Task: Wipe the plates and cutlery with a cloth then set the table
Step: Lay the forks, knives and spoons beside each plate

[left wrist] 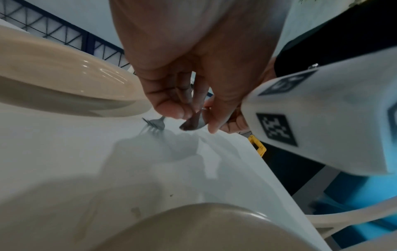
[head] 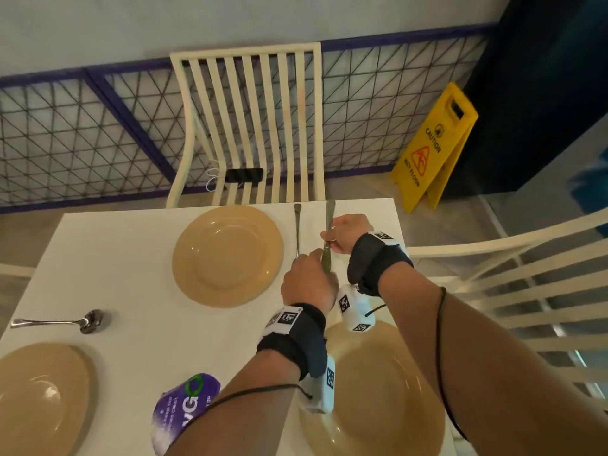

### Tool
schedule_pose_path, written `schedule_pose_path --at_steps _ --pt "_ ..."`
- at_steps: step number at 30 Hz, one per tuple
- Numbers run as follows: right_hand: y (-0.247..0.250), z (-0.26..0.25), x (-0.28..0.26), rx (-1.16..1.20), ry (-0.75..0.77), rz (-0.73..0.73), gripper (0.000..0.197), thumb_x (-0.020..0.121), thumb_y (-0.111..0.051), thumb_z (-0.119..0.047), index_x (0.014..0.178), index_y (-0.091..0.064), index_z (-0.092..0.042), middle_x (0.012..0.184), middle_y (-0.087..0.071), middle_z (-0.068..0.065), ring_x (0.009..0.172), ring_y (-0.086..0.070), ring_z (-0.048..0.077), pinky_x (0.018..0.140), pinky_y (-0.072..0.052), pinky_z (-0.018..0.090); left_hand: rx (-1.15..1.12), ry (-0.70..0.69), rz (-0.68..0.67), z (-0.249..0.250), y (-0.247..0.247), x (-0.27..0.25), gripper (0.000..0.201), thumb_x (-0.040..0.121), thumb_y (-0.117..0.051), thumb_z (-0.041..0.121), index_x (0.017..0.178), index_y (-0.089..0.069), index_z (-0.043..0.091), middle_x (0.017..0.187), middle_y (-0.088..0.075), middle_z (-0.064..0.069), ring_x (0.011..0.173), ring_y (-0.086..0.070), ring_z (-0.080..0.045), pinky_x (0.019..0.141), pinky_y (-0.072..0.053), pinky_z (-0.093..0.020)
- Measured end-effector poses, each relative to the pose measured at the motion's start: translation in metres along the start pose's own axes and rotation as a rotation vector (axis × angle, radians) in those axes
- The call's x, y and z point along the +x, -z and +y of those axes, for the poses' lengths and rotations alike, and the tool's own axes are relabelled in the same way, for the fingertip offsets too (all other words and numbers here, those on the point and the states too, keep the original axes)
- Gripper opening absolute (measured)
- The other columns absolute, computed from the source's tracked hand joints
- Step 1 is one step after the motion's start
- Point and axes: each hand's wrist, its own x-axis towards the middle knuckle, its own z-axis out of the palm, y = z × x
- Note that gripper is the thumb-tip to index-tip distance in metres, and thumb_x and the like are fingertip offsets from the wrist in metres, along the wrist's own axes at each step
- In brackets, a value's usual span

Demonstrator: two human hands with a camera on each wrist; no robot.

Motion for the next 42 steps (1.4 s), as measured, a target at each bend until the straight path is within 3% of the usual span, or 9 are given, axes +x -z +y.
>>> schedule_pose_path --at_steps 3,5,7,10,13,21,28,35,42 --pt "0.001 -0.001 0.016 -0.059 -0.019 -0.03 0.021 0.081 -0.077 -0.008 0.081 -0.06 -0.021 0.098 -0.067 0.01 0.082 -0.068 0.022 0.076 -0.061 0.033 0.044 -0.037 -0.012 -0.001 -0.007 0.015 0.043 0.094 -0.059 0.03 0.137 -0.053 0.028 0.113 -0.067 -0.005 0.111 -0.063 -0.031 0.091 -0.051 -0.041" --pt "-0.003 -0.004 0.023 -0.213 -0.019 -0.006 0.012 0.082 -0.078 -0.017 0.083 -0.066 -0.016 0.096 -0.071 0.01 0.083 -0.07 0.023 0.079 -0.061 0.033 0.07 -0.059 -0.018 -0.003 -0.01 0.023 0.047 0.094 -0.06 0.03 0.141 -0.05 0.029 0.115 -0.067 -0.005 0.113 -0.062 -0.031 0.091 -0.05 -0.04" --pt "-0.01 -0.005 0.032 -0.417 0.001 0.067 0.027 0.08 -0.08 -0.03 0.092 -0.073 -0.006 0.09 -0.075 0.01 0.086 -0.073 0.025 0.084 -0.061 0.036 0.097 -0.075 -0.028 -0.004 -0.012 0.029 0.046 0.093 -0.061 0.029 0.138 -0.052 0.029 0.112 -0.068 -0.005 0.111 -0.063 -0.031 0.089 -0.051 -0.04" --pt "-0.015 -0.008 0.035 -0.537 0.012 0.112 0.037 0.08 -0.08 -0.037 0.099 -0.072 -0.006 0.092 -0.074 0.007 0.086 -0.071 0.023 0.076 -0.056 0.027 0.124 -0.096 -0.043 -0.005 -0.017 0.033 0.04 0.091 -0.064 0.03 0.129 -0.055 0.025 0.107 -0.067 -0.006 0.104 -0.065 -0.032 0.083 -0.052 -0.04" --pt "-0.014 -0.007 0.037 -0.531 0.026 0.161 0.036 0.08 -0.081 -0.028 0.107 -0.067 -0.009 0.103 -0.068 0.008 0.092 -0.065 0.025 0.076 -0.052 0.03 0.123 -0.089 -0.04 -0.002 -0.018 0.035 0.032 0.092 -0.061 0.029 0.123 -0.056 0.021 0.106 -0.065 -0.008 0.1 -0.064 -0.035 0.082 -0.051 -0.042" --pt "-0.021 -0.009 0.044 -0.572 0.075 0.169 0.035 0.078 -0.083 -0.022 0.107 -0.066 -0.013 0.105 -0.067 0.009 0.095 -0.068 0.029 0.088 -0.058 0.04 0.158 -0.083 -0.088 0.002 -0.015 0.035 0.04 0.096 -0.054 0.02 0.135 -0.048 0.017 0.116 -0.058 -0.011 0.105 -0.061 -0.038 0.084 -0.048 -0.042" --pt "-0.022 -0.01 0.042 -0.657 0.103 0.181 0.034 0.079 -0.079 -0.022 0.11 -0.066 -0.015 0.111 -0.065 0.008 0.098 -0.065 0.028 0.086 -0.056 0.035 0.196 -0.064 -0.118 0.004 -0.015 0.038 0.041 0.097 -0.052 0.019 0.137 -0.048 0.016 0.118 -0.057 -0.011 0.107 -0.061 -0.037 0.085 -0.049 -0.041" --pt "-0.021 -0.01 0.038 -0.652 0.093 0.167 0.038 0.079 -0.08 -0.023 0.113 -0.064 -0.015 0.113 -0.061 0.008 0.101 -0.063 0.027 0.09 -0.055 0.037 0.217 -0.059 -0.113 0.004 -0.014 0.038 0.039 0.096 -0.05 0.017 0.135 -0.049 0.014 0.118 -0.055 -0.011 0.105 -0.061 -0.037 0.079 -0.045 -0.039" --pt "-0.012 -0.01 0.031 -0.607 0.108 0.18 0.045 0.078 -0.081 -0.027 0.118 -0.061 -0.019 0.108 -0.054 0.005 0.098 -0.067 0.03 0.091 -0.057 0.041 0.203 -0.093 -0.063 -0.002 -0.012 0.03 0.044 0.095 -0.057 0.026 0.138 -0.048 0.018 0.12 -0.057 -0.009 0.105 -0.062 -0.035 0.083 -0.049 -0.04"
